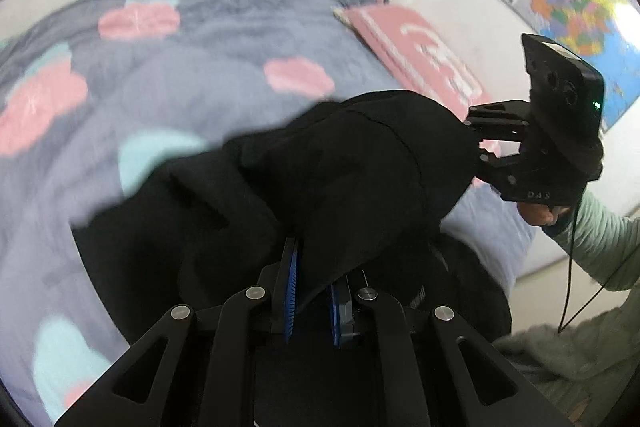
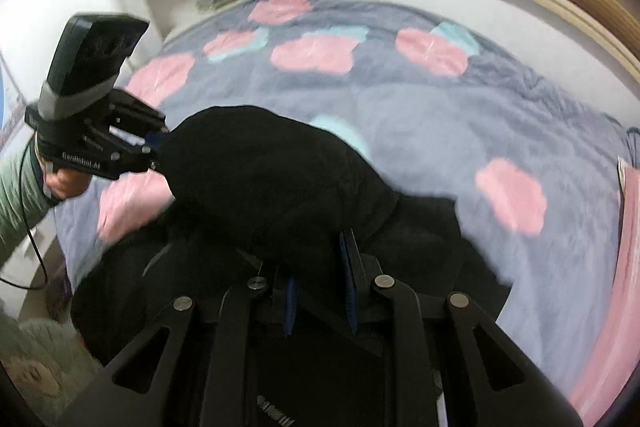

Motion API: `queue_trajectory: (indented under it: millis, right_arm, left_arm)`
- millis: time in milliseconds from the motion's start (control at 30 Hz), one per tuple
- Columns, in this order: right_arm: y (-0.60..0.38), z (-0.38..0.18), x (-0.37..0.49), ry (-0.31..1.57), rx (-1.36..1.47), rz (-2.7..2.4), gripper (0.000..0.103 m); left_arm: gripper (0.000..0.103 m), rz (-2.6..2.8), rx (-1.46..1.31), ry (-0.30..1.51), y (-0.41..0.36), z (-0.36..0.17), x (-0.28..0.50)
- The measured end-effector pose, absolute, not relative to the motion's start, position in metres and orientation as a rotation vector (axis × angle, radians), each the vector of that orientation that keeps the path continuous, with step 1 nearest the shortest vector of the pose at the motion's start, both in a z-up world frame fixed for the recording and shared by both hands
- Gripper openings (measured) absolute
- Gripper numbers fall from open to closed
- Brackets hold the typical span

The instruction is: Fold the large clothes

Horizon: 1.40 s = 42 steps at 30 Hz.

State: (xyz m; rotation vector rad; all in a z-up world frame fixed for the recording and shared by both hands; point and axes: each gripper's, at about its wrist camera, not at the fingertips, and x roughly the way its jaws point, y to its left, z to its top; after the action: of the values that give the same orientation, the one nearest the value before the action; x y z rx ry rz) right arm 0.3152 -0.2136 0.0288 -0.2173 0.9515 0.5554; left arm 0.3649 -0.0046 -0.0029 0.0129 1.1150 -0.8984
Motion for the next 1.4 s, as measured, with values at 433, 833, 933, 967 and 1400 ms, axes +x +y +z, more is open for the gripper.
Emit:
queue_trajectory:
  millis: [433,833,933,967,1400]
  right_arm:
    - [-0.199,-0.097,0.249,1.204,-0.200,0.452,0.035]
    - [-0.263,-0.004,0.251,1.067,0.110,0.399,0.065]
    - [-0.243,-0.002,0.272,1.052,0.121,0.381,0.066]
    - [-0.233,-0.010,0.278,1.067,0.104,0.361,0.066]
    - [-0.202,-0.137,0.261,1.248,-0.052,0.270,0.066]
  left_arm:
    - [0.018,-0.727,-0.334,1.325,0.035,-0.115,0.309]
    - [0.053,-0.709,-0.313,1.100,0.061,-0.006,0.309]
    - [0.055,-0.790,-0.379,1.087,0.027,-0.006,0.327]
    - [0.055,-0.798,-0.373,1.100,0.016,-0.012,0.332]
    - [0.051,-0.615,-0.221,1.371,-0.023,-0.144,0.326]
